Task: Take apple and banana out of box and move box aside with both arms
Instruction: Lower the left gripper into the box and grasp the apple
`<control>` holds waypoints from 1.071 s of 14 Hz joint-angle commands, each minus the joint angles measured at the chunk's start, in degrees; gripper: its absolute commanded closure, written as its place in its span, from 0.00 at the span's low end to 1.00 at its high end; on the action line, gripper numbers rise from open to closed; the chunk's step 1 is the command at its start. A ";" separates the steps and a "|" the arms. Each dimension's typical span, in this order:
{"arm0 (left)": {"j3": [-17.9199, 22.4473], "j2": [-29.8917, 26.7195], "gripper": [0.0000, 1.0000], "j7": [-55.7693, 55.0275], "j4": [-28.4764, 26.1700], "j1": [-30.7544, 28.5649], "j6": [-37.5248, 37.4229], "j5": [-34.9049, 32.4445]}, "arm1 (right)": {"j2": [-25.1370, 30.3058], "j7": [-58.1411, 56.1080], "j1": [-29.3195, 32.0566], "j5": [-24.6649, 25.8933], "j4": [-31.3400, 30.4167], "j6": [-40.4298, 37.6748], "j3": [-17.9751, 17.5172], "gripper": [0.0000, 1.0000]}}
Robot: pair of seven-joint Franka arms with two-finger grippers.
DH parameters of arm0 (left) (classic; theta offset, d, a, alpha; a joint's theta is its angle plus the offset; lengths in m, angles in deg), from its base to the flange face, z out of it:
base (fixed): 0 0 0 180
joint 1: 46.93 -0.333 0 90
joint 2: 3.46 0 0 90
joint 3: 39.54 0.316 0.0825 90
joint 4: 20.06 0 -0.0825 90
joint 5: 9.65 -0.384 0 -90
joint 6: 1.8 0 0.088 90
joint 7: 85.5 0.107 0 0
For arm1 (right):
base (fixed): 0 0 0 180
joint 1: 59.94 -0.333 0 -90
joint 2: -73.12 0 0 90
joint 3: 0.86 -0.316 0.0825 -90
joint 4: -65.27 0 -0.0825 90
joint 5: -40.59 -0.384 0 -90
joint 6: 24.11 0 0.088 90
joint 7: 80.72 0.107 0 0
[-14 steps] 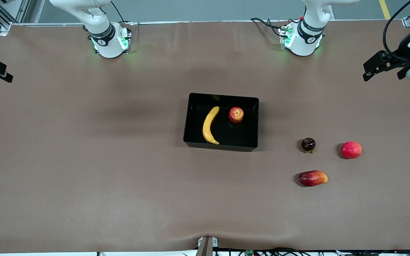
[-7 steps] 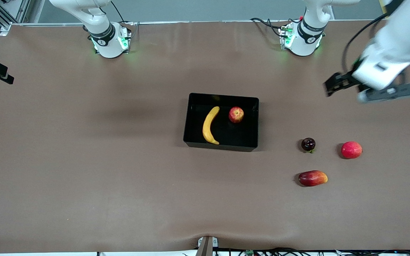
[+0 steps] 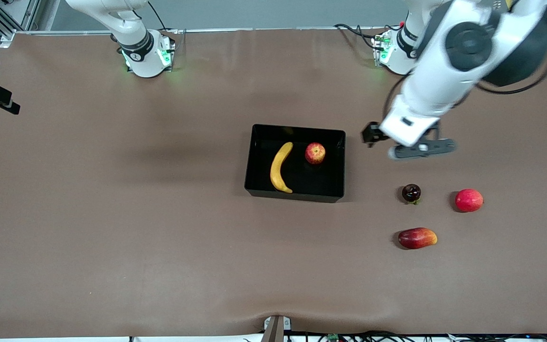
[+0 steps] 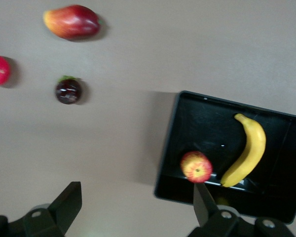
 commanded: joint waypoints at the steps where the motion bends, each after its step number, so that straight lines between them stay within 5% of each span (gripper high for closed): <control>1: -2.98 -0.02 0.00 -5.67 -6.47 1.00 7.41 -1.35 | -0.05 -0.04 1.19 -0.92 0.48 -0.22 -0.68 0.00; 8: -3.25 12.88 0.00 -24.22 -9.13 9.00 17.53 -10.49 | -0.05 0.05 1.28 -0.92 0.48 -0.31 -0.68 0.00; 15: -3.25 20.62 0.00 -31.26 -9.57 11.82 20.10 -16.28 | -0.05 0.05 1.02 -0.92 0.48 -0.31 -0.68 0.00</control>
